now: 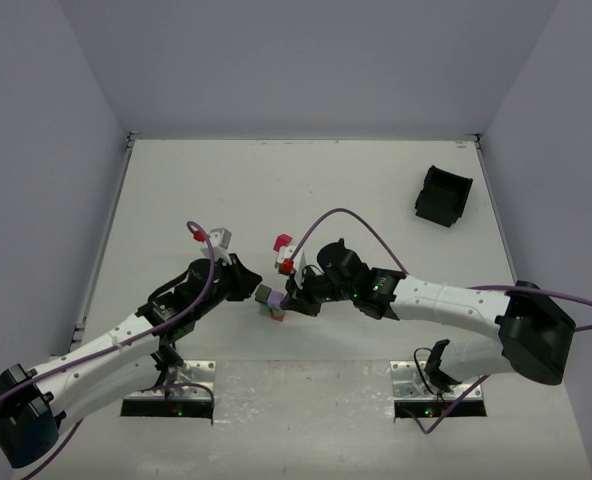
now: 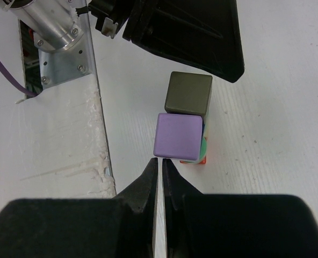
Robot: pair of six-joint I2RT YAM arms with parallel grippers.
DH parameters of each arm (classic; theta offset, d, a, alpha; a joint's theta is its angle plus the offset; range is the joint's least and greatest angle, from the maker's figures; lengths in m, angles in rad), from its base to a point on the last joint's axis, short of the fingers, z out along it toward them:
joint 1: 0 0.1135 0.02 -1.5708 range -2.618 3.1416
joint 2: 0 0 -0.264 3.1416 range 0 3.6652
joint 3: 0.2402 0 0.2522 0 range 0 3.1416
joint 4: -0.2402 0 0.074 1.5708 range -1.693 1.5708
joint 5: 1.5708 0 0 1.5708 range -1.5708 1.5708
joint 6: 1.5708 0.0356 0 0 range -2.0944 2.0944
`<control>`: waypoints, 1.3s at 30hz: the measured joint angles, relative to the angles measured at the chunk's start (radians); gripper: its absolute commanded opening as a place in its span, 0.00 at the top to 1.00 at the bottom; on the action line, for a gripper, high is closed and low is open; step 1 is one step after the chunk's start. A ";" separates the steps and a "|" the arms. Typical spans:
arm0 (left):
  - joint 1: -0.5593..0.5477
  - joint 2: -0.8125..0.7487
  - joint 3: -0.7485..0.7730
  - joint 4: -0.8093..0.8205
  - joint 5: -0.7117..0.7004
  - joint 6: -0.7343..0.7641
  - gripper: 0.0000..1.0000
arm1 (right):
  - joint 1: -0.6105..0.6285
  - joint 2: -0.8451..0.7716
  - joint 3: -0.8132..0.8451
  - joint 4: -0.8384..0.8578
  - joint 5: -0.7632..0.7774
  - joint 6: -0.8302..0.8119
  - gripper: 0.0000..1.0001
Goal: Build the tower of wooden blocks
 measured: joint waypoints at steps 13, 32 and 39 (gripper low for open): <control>0.000 0.004 0.000 0.000 -0.004 0.007 1.00 | 0.002 0.000 0.000 0.003 -0.001 0.000 0.95; 0.000 0.011 0.000 0.007 -0.004 0.012 1.00 | 0.005 0.011 0.000 0.012 -0.003 0.003 0.94; 0.000 0.007 0.000 0.003 -0.033 0.009 1.00 | 0.005 0.011 0.000 0.012 -0.001 0.003 0.94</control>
